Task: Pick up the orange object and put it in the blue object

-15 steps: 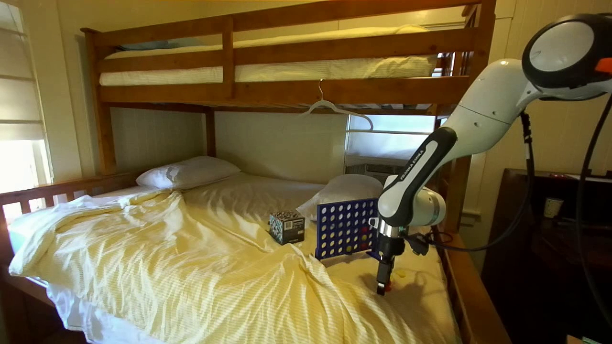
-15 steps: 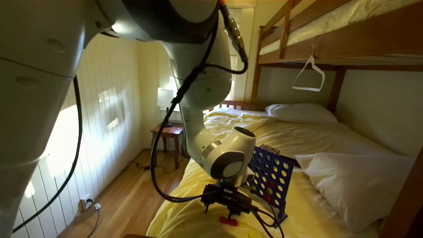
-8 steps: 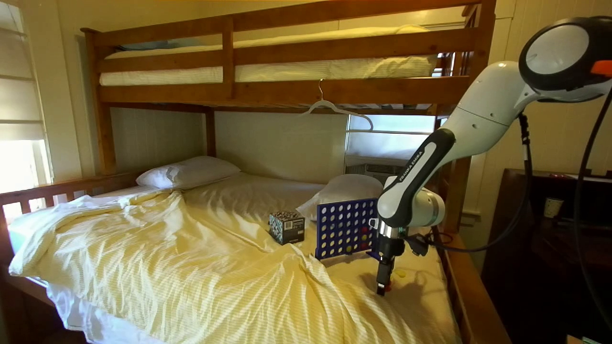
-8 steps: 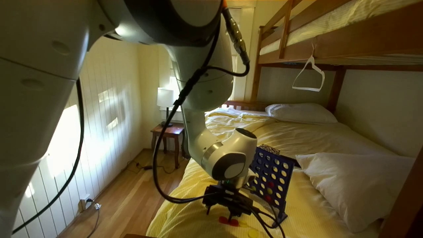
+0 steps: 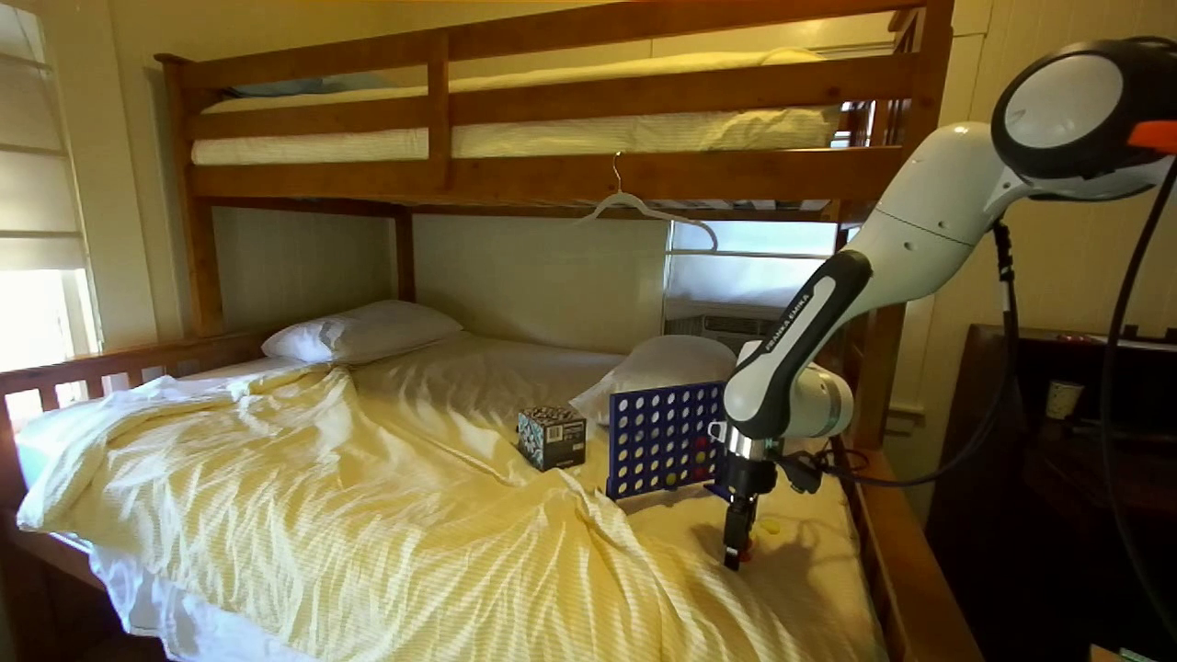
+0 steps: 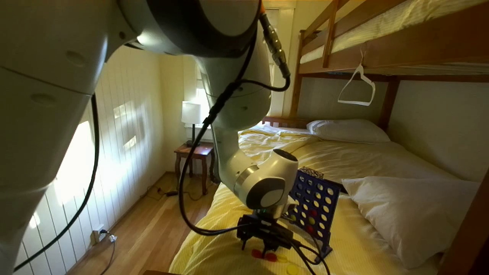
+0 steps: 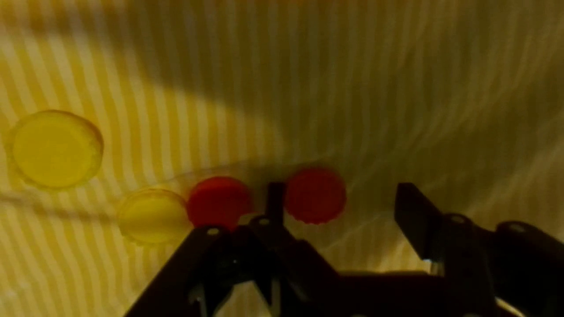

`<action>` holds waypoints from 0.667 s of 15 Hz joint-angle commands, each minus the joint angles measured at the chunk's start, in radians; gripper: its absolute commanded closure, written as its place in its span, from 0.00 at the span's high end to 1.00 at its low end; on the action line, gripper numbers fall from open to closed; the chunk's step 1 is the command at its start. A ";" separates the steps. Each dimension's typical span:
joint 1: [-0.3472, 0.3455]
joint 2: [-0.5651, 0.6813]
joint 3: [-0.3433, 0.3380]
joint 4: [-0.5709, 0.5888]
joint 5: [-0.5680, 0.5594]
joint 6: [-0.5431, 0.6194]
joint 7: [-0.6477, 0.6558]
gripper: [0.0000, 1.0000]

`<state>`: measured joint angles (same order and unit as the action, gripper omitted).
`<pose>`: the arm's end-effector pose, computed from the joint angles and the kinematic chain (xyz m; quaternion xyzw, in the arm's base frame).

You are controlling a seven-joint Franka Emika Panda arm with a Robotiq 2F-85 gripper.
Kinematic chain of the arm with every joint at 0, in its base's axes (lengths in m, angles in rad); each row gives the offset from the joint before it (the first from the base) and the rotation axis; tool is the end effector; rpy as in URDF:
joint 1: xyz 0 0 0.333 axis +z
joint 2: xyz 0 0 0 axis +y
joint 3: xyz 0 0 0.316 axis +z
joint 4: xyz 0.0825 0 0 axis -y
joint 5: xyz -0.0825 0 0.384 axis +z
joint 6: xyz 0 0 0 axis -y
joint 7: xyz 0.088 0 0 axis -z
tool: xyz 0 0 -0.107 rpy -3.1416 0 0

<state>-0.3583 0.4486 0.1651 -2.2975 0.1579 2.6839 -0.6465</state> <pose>0.5077 -0.0995 0.1498 -0.9863 -0.1467 -0.0003 0.0750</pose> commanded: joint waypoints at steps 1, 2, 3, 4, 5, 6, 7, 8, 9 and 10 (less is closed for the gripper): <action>0.011 0.014 -0.009 0.019 0.013 -0.008 -0.013 0.52; 0.011 0.015 -0.009 0.019 0.012 -0.007 -0.012 0.51; 0.012 0.015 -0.009 0.019 0.012 -0.007 -0.012 0.50; 0.012 0.015 -0.009 0.019 0.011 -0.006 -0.011 0.48; 0.013 0.015 -0.010 0.018 0.011 -0.005 -0.010 0.59; 0.013 0.014 -0.010 0.017 0.011 -0.002 -0.009 0.63; 0.011 0.014 -0.009 0.016 0.013 0.001 -0.011 0.65; 0.010 0.014 -0.007 0.016 0.014 0.003 -0.013 0.69; 0.010 0.014 -0.006 0.016 0.016 0.007 -0.014 0.71; 0.010 0.015 -0.006 0.016 0.016 0.010 -0.014 0.73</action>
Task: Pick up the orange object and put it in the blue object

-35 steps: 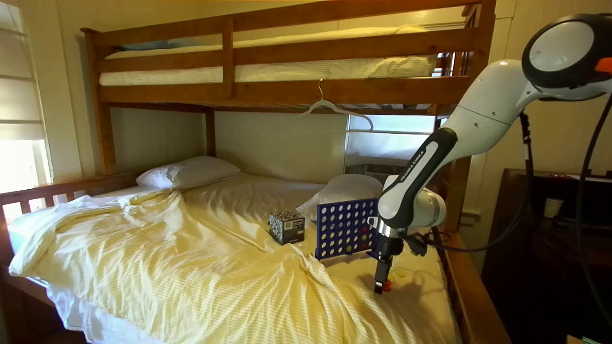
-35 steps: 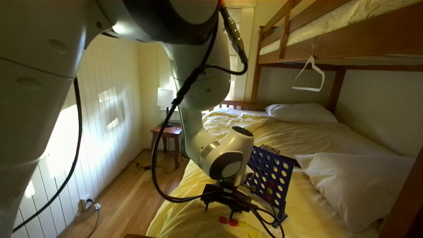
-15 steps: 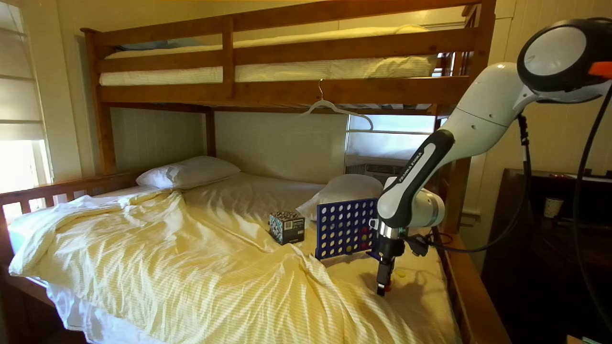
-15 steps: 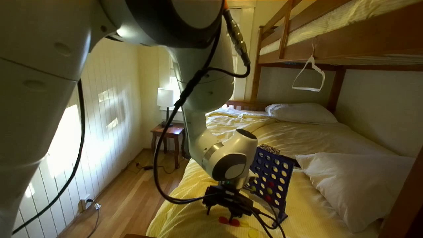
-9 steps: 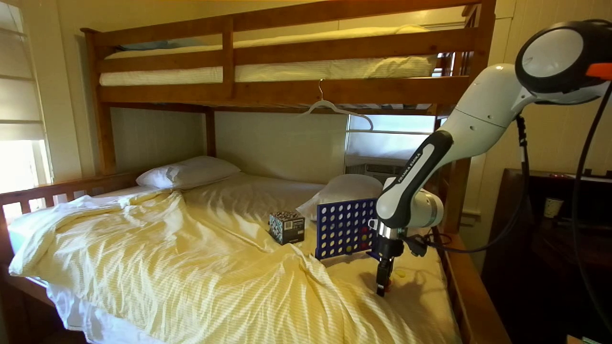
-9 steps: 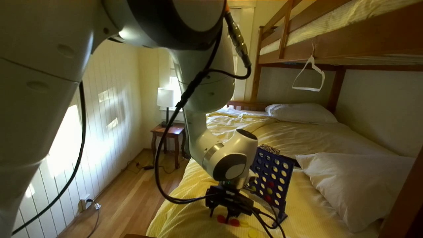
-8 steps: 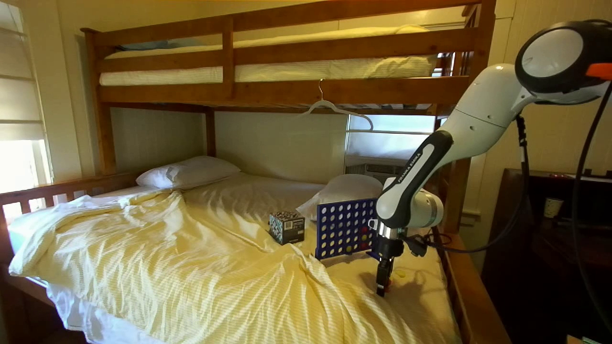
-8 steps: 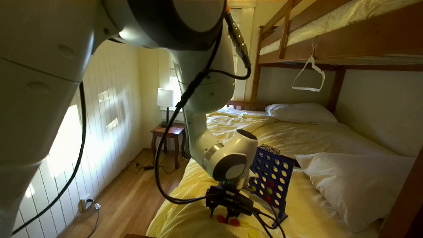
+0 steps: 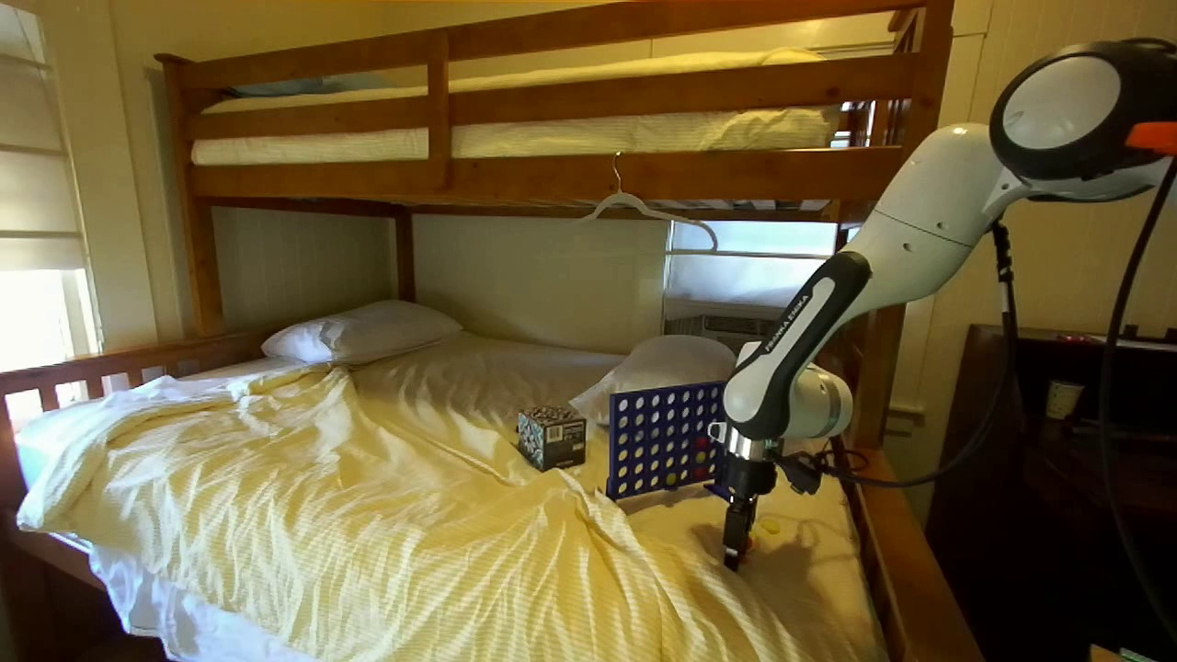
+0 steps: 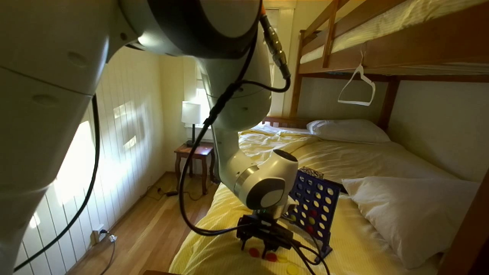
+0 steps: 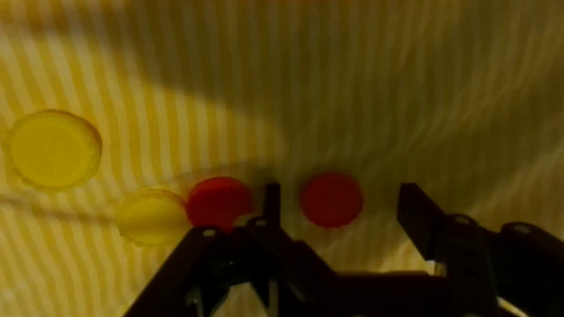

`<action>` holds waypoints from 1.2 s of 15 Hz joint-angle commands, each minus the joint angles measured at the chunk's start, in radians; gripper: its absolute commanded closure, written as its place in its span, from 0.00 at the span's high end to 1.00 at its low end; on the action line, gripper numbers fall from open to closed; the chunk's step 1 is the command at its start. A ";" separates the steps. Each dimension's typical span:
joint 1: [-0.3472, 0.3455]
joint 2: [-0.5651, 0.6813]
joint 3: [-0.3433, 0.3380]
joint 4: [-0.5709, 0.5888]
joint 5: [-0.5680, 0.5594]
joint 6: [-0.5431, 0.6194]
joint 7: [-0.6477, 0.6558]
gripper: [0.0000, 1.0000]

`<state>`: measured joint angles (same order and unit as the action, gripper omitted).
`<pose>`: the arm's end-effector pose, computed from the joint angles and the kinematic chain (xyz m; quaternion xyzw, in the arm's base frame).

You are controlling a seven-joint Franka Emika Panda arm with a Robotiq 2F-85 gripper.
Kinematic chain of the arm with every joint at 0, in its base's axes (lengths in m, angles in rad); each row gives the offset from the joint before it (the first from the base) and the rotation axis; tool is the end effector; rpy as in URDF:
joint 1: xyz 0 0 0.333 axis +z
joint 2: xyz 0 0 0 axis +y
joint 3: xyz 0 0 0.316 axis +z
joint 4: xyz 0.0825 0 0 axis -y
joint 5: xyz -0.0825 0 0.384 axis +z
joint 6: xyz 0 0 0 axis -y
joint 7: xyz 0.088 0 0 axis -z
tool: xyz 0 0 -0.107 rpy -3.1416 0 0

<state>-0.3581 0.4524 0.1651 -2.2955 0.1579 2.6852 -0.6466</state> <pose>0.5080 -0.0995 0.1486 -0.9863 -0.1467 -0.0001 0.0753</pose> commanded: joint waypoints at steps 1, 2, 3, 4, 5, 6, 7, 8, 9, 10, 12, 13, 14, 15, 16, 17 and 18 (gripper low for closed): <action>0.010 0.013 -0.006 0.014 0.015 0.011 -0.015 0.69; 0.010 0.014 -0.006 0.016 0.013 0.012 -0.015 0.69; 0.011 0.015 -0.006 0.016 0.012 0.014 -0.015 0.66; 0.011 0.017 -0.006 0.017 0.012 0.016 -0.015 0.64; 0.011 0.018 -0.005 0.018 0.012 0.018 -0.017 0.62; 0.010 0.020 -0.003 0.019 0.013 0.023 -0.019 0.62; 0.009 0.021 -0.002 0.019 0.013 0.027 -0.019 0.62; 0.008 0.022 -0.001 0.019 0.013 0.031 -0.019 0.63; 0.008 0.023 0.000 0.020 0.013 0.033 -0.019 0.63; 0.007 0.025 0.001 0.021 0.014 0.036 -0.020 0.64; 0.005 0.026 0.003 0.022 0.015 0.038 -0.021 0.64; 0.005 0.026 0.004 0.022 0.014 0.040 -0.021 0.64; 0.006 0.026 0.003 0.023 0.013 0.041 -0.020 0.63; 0.006 0.026 0.003 0.023 0.012 0.041 -0.020 0.60; 0.006 0.026 0.002 0.024 0.011 0.040 -0.020 0.49; 0.007 0.026 0.002 0.024 0.010 0.039 -0.019 0.45; 0.007 0.027 0.001 0.025 0.009 0.039 -0.018 0.35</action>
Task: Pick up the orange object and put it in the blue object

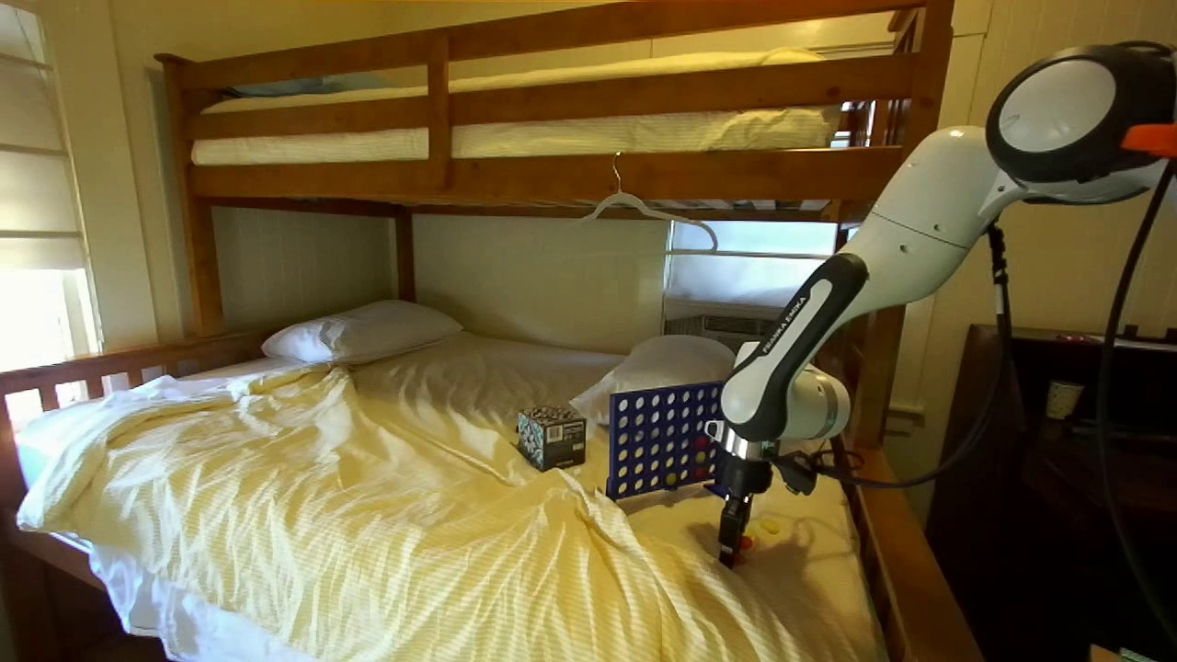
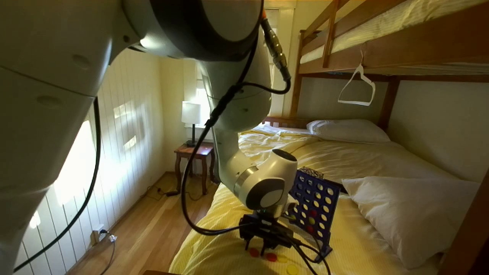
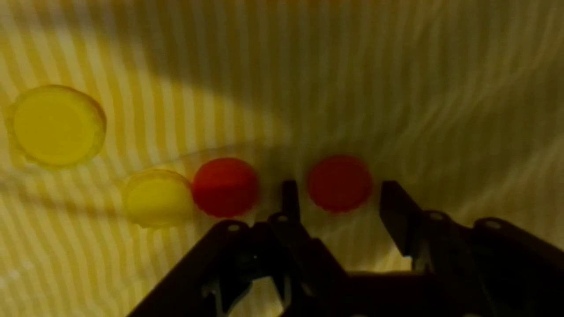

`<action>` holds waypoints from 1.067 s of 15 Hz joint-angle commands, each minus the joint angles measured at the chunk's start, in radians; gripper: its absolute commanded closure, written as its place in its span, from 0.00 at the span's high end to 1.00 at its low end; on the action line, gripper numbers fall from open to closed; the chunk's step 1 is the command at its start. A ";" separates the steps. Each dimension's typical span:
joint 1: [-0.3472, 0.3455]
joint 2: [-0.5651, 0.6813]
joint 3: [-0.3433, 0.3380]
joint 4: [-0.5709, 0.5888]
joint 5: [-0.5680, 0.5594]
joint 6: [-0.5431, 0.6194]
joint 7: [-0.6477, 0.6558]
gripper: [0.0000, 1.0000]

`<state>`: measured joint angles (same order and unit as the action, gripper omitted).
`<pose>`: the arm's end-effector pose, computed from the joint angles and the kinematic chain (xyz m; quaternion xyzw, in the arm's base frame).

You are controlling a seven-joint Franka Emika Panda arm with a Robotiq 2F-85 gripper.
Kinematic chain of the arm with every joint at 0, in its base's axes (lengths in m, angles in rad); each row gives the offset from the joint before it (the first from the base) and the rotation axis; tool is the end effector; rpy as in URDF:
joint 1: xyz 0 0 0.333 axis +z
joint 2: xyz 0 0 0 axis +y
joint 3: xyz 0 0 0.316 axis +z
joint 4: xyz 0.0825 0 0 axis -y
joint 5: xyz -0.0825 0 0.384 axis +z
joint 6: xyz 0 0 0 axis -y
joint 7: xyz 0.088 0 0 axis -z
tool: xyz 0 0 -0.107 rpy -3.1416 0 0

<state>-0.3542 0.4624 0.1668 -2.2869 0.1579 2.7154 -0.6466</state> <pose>0.5135 -0.0984 0.1486 -0.9865 -0.1481 -0.0130 0.0693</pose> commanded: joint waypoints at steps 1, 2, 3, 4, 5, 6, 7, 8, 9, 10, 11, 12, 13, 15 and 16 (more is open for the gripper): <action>0.004 0.017 -0.002 0.017 0.008 0.007 -0.018 0.27; 0.004 0.018 -0.002 0.018 0.008 0.006 -0.017 0.18; 0.004 0.018 -0.003 0.018 0.007 0.006 -0.017 0.18; 0.004 0.018 -0.003 0.018 0.007 0.006 -0.017 0.18; 0.003 0.018 -0.002 0.018 0.008 0.006 -0.018 0.17; 0.003 0.018 -0.002 0.017 0.008 0.007 -0.018 0.16; 0.002 0.017 -0.001 0.017 0.009 0.008 -0.020 0.16; 0.004 0.010 -0.004 0.010 0.008 0.015 -0.015 0.15; -0.001 -0.001 0.001 -0.001 0.013 0.025 -0.021 0.13; -0.012 -0.026 0.010 -0.027 0.025 0.051 -0.029 0.10; -0.023 -0.046 0.019 -0.049 0.035 0.085 -0.036 0.10; -0.042 -0.074 0.036 -0.083 0.050 0.137 -0.048 0.10; -0.068 -0.098 0.060 -0.115 0.069 0.197 -0.059 0.10; -0.141 -0.141 0.136 -0.175 0.119 0.328 -0.098 0.10; -0.193 -0.156 0.195 -0.201 0.144 0.401 -0.116 0.10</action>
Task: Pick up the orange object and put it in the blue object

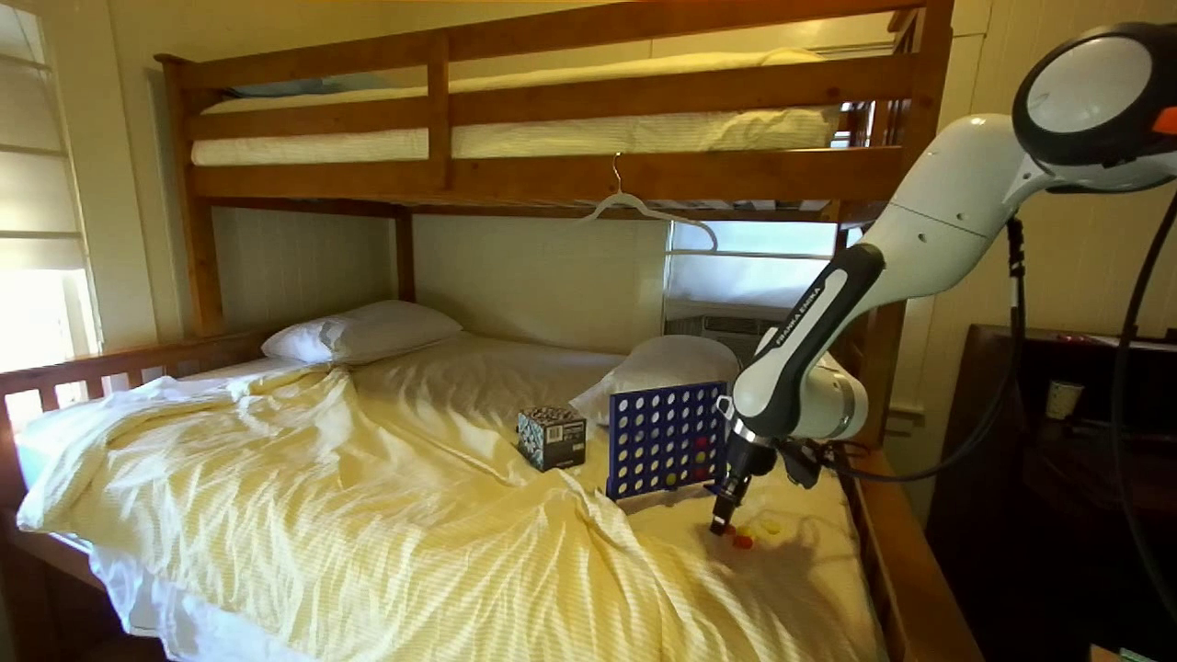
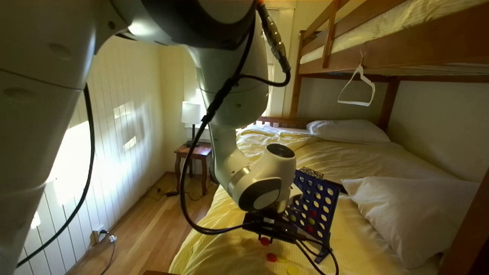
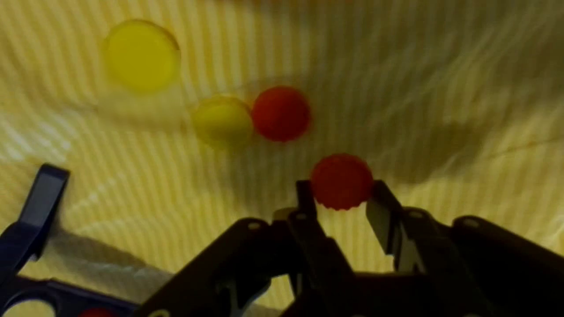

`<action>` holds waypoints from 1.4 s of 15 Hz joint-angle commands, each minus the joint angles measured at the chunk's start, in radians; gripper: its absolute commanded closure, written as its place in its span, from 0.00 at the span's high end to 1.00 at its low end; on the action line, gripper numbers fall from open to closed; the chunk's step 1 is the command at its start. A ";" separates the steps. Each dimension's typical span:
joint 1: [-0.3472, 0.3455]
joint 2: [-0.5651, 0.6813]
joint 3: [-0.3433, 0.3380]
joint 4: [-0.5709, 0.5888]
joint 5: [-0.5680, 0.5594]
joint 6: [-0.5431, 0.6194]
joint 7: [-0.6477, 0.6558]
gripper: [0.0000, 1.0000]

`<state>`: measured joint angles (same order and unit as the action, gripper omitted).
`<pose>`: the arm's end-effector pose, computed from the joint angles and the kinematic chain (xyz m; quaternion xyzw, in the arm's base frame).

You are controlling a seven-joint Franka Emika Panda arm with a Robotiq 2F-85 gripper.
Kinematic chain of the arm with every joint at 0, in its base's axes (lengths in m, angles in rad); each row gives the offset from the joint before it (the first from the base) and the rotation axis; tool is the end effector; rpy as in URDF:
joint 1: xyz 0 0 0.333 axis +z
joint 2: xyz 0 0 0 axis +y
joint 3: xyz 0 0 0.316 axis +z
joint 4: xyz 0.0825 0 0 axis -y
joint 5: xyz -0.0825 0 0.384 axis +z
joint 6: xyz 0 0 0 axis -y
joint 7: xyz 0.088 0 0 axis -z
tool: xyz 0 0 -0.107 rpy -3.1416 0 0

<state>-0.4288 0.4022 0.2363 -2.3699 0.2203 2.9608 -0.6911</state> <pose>0.5101 -0.1097 0.1786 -0.9845 -0.1278 -0.1173 0.0273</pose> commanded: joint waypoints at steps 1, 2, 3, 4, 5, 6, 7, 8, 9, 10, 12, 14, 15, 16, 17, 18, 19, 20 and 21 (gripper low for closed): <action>-0.169 -0.105 0.185 -0.138 0.118 0.227 -0.107 0.10; -0.232 -0.120 0.259 -0.165 0.130 0.300 -0.118 0.10; -0.302 -0.116 0.338 -0.176 0.126 0.375 -0.122 0.10; -0.371 -0.101 0.414 -0.187 0.097 0.459 -0.104 0.10; -0.431 -0.099 0.477 -0.210 0.056 0.541 -0.068 0.10; -0.479 -0.083 0.521 -0.221 0.014 0.616 -0.040 0.10; -0.520 -0.074 0.552 -0.233 -0.017 0.670 -0.021 0.10; -0.552 -0.063 0.575 -0.244 -0.048 0.722 -0.005 0.10; -0.584 -0.065 0.593 -0.260 -0.077 0.760 0.014 0.10; -0.609 -0.067 0.604 -0.272 -0.100 0.790 0.029 0.10; -0.648 -0.061 0.611 -0.284 -0.136 0.833 0.045 0.10; -0.686 -0.062 0.618 -0.295 -0.162 0.864 0.064 0.10; -0.704 -0.058 0.621 -0.295 -0.177 0.874 0.074 0.10; -0.724 -0.057 0.624 -0.296 -0.191 0.882 0.087 0.10; -0.742 -0.053 0.627 -0.295 -0.206 0.891 0.100 0.10; -0.760 -0.048 0.631 -0.293 -0.222 0.896 0.114 0.10; -0.779 -0.044 0.636 -0.289 -0.240 0.899 0.128 0.10; -0.798 -0.038 0.641 -0.286 -0.260 0.904 0.141 0.10; -0.816 -0.034 0.647 -0.284 -0.280 0.906 0.156 0.10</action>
<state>-1.1828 0.3547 0.8559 -2.6421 0.0117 3.8369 -0.5915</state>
